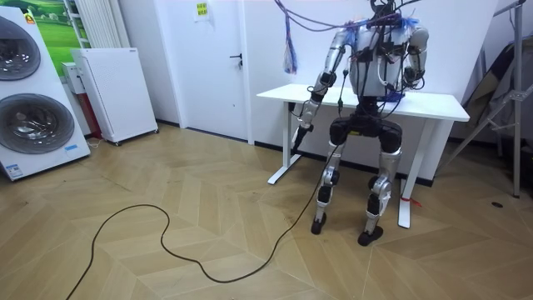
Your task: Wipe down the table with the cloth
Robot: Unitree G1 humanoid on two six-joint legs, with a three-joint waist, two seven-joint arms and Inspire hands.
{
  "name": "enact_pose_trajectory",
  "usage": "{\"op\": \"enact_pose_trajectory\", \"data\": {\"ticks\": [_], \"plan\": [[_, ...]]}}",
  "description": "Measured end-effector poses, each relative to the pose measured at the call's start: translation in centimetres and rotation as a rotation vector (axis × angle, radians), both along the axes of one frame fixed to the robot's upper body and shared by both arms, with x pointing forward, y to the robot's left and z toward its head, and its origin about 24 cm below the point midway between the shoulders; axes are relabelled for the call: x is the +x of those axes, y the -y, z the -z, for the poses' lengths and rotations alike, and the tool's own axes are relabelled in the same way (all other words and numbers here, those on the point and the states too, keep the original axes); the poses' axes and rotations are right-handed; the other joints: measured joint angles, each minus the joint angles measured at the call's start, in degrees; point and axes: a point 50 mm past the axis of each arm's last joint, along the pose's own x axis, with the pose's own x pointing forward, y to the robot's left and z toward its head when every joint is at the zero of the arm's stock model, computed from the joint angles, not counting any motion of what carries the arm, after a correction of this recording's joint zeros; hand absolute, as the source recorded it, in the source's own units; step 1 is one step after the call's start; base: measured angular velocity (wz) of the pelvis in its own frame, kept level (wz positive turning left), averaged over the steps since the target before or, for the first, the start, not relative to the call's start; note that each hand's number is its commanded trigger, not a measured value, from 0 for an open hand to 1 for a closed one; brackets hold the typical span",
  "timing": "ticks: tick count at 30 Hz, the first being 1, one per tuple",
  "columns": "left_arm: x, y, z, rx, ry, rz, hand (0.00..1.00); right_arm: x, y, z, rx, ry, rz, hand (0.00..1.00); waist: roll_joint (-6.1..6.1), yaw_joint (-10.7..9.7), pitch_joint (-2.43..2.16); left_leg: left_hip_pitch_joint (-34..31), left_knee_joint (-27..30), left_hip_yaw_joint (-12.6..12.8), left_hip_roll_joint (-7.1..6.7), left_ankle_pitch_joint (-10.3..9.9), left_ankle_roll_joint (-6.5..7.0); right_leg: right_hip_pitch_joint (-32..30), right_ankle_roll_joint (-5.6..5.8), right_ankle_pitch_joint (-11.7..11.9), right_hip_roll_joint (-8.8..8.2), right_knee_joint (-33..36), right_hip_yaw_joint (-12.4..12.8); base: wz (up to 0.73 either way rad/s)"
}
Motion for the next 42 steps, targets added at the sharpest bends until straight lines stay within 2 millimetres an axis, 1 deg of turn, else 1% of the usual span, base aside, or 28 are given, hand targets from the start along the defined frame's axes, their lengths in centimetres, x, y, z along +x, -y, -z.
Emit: {"op": "enact_pose_trajectory", "data": {"ticks": [1, 2, 3, 4, 5, 6, 7, 8, 10, 11, 13, 15, 17, 22, 24, 25, 29, 33, 35, 37, 39, 41, 42], "plan": [[-0.5, 0.0, 0.0, -0.001, -0.009, -0.004, 0.00, -0.9, 0.7, 0.6, 0.011, -0.011, 0.029, 0.93, -0.14, -1.1, -0.53, 0.9, -0.8, 0.1, -0.37, 0.2, 0.25, 0.5, 0.29, -0.1, -0.37, 0.0, 0.0, 0.00], [-1.0, 0.0, 0.0, 0.000, -0.019, -0.010, 0.00, -1.8, 1.3, 1.2, 0.022, -0.021, 0.061, 0.87, -0.25, -1.7, -0.59, 2.1, -1.4, 0.3, -0.58, 0.2, 0.35, 1.4, 0.54, -0.2, -0.57, -0.1, 0.2, 0.00], [-1.2, -0.1, 0.0, 0.002, -0.020, -0.014, 0.00, -2.2, 1.6, 1.5, 0.025, -0.027, 0.075, 0.83, -0.32, -2.2, -0.59, 2.7, -1.6, 0.3, -0.69, 0.2, 0.36, 2.0, 0.67, -0.3, -0.64, -0.1, 0.2, 0.06], [-1.4, -0.2, -0.1, 0.005, -0.019, -0.024, 0.00, -3.0, 2.2, 2.0, 0.031, -0.045, 0.104, 0.75, -0.45, -3.1, -0.56, 3.7, -1.7, 0.2, -0.87, 0.2, 0.38, 3.3, 0.97, -0.3, -0.75, -0.5, 0.2, 0.12], [-1.3, -0.3, -0.2, 0.011, -0.009, -0.029, 0.00, -3.9, 2.7, 2.6, 0.036, -0.061, 0.132, 0.58, -0.50, -3.7, -0.49, 4.8, -2.2, 0.3, -1.00, 0.3, 0.44, 4.1, 1.26, -0.4, -0.71, -1.1, 0.4, 0.12], [-1.4, -0.3, -0.3, 0.014, -0.004, -0.030, 0.00, -4.3, 2.9, 2.8, 0.040, -0.068, 0.144, 0.16, -0.63, -3.9, -0.61, 5.2, -2.6, 0.4, -1.05, 0.3, 0.48, 4.3, 1.32, -0.4, -0.74, -1.1, 0.5, 0.00], [-1.2, -0.3, -0.4, 0.016, 0.007, -0.029, 0.00, -4.7, 3.1, 3.1, 0.054, -0.074, 0.161, 0.04, -0.88, -4.3, -0.52, 5.8, -3.2, 0.5, -1.07, 0.4, 0.59, 4.8, 1.40, -0.4, -0.68, -1.4, 0.6, -0.04], [-1.0, -0.3, -0.4, 0.014, 0.016, -0.025, 0.00, -5.2, 3.2, 3.3, 0.067, -0.079, 0.173, 0.00, -1.10, -4.5, -0.69, 5.9, -3.5, 0.6, -1.06, 0.4, 0.63, 5.0, 1.53, -0.3, -0.51, -1.8, 0.8, -0.07], [-0.6, 0.0, -0.4, 0.011, 0.036, -0.022, 0.00, -5.5, 3.4, 3.5, 0.075, -0.080, 0.184, 0.00, -1.16, -5.4, -0.71, 6.2, -3.8, 0.9, -1.08, 0.4, 0.64, 5.5, 1.58, -0.2, -0.41, -2.0, 1.3, -0.05], [-0.6, 0.1, -0.4, 0.011, 0.039, -0.022, 0.00, -5.8, 3.4, 3.7, 0.073, -0.079, 0.185, 0.00, -0.97, -5.7, -0.72, 7.1, -4.2, 1.1, -1.11, 0.4, 0.70, 6.1, 1.60, -0.1, -0.24, -2.1, 1.9, -0.06], [-0.5, 0.0, -0.5, 0.025, 0.046, -0.025, 0.00, -6.2, 3.4, 3.8, 0.073, -0.078, 0.182, 0.00, -0.75, -5.8, -0.77, 8.3, -4.8, 1.2, -1.07, 0.4, 0.70, 7.2, 1.64, -0.2, -0.08, -2.4, 2.0, -0.02], [-0.6, 0.0, -0.5, 0.036, 0.048, -0.029, 0.00, -6.3, 3.4, 3.9, 0.071, -0.081, 0.183, 0.00, -0.49, -5.8, -0.66, 9.6, -5.7, 1.2, -1.00, 0.4, 0.70, 8.3, 1.69, -0.2, 0.12, -2.9, 2.0, 0.00], [-1.1, 0.0, -0.4, 0.038, 0.039, -0.033, 0.00, -6.5, 3.5, 3.9, 0.070, -0.083, 0.179, 0.00, -0.25, -5.8, -0.66, 10.8, -6.3, 1.4, -1.02, 0.4, 0.70, 9.1, 1.89, -0.3, 0.11, -2.9, 2.0, 0.00], [-1.7, -0.2, -0.5, 0.050, 0.024, -0.030, 0.00, -6.5, 3.5, 3.8, 0.071, -0.079, 0.167, 0.00, -0.19, -6.2, -0.59, 11.1, -6.3, 1.5, -1.05, 0.4, 0.71, 9.2, 1.90, -0.3, 0.07, -3.0, 2.2, 0.00], [-1.9, -0.3, -0.5, 0.051, 0.020, -0.039, 0.00, -6.3, 3.4, 3.5, 0.068, -0.075, 0.155, 0.00, -0.22, -6.7, -0.31, 11.4, -6.3, 1.5, -1.05, 0.4, 0.71, 9.5, 1.91, -0.3, 0.07, -3.0, 2.3, 0.00], [-2.1, -0.3, -0.5, 0.049, 0.015, -0.043, 0.00, -6.3, 3.4, 3.4, 0.066, -0.073, 0.148, 0.00, -0.09, -7.1, -0.24, 11.5, -6.3, 1.6, -1.07, 0.4, 0.72, 9.5, 1.98, -0.4, 0.04, -3.0, 2.4, 0.00], [-2.4, -0.4, -0.5, 0.048, 0.009, -0.060, 0.00, -6.8, 3.5, 3.0, 0.044, -0.055, 0.135, 0.00, -0.62, -7.8, -0.39, 11.7, -6.7, 1.9, -1.29, 0.4, 0.73, 8.8, 2.11, -0.6, 0.09, -2.6, 4.3, -0.10], [-2.1, -0.1, -0.3, 0.034, 0.010, -0.058, 0.00, -6.7, 3.5, 2.7, 0.017, -0.050, 0.133, 0.00, -1.23, -8.5, -0.09, 11.8, -6.7, 2.6, -1.36, 0.5, 0.78, 8.4, 2.10, -0.6, 0.09, -2.1, 5.2, -0.10], [-1.5, 0.1, -0.3, 0.031, 0.019, -0.041, 0.00, -6.0, 3.1, 1.7, 0.017, -0.003, 0.114, 0.00, -1.54, -9.0, 0.00, 11.8, -6.8, 2.7, -1.34, 0.5, 0.78, 8.3, 2.08, -0.6, 0.11, -2.1, 5.4, -0.02], [-0.8, 0.5, -0.2, 0.030, 0.030, -0.021, 0.00, -5.5, 2.9, 0.9, 0.022, 0.039, 0.102, 0.00, -1.80, -9.0, -0.12, 11.8, -6.9, 3.2, -1.33, 0.5, 0.78, 8.0, 2.08, -0.6, 0.17, -2.0, 5.9, -0.10], [-0.4, 0.6, -0.3, 0.030, 0.041, -0.013, 0.00, -5.2, 2.7, 0.3, 0.022, 0.065, 0.095, 0.00, -2.30, -9.2, -0.11, 11.8, -7.0, 3.2, -1.33, 0.5, 0.80, 7.9, 2.07, -0.6, 0.20, -2.0, 6.0, -0.04], [-0.1, 0.7, -0.3, 0.030, 0.051, -0.011, 0.00, -4.8, 2.4, -0.6, 0.021, 0.107, 0.089, 0.00, -2.79, -9.5, -0.30, 11.8, -7.1, 3.3, -1.34, 0.5, 0.80, 7.9, 2.08, -0.6, 0.24, -2.2, 6.1, 0.00], [-0.1, 0.7, -0.3, 0.030, 0.050, -0.012, 0.00, -4.7, 2.4, -0.9, 0.022, 0.120, 0.088, 0.00, -2.84, -9.5, -0.34, 11.8, -7.1, 3.3, -1.33, 0.5, 0.80, 7.9, 2.08, -0.6, 0.26, -2.2, 6.2, -0.03]]}}
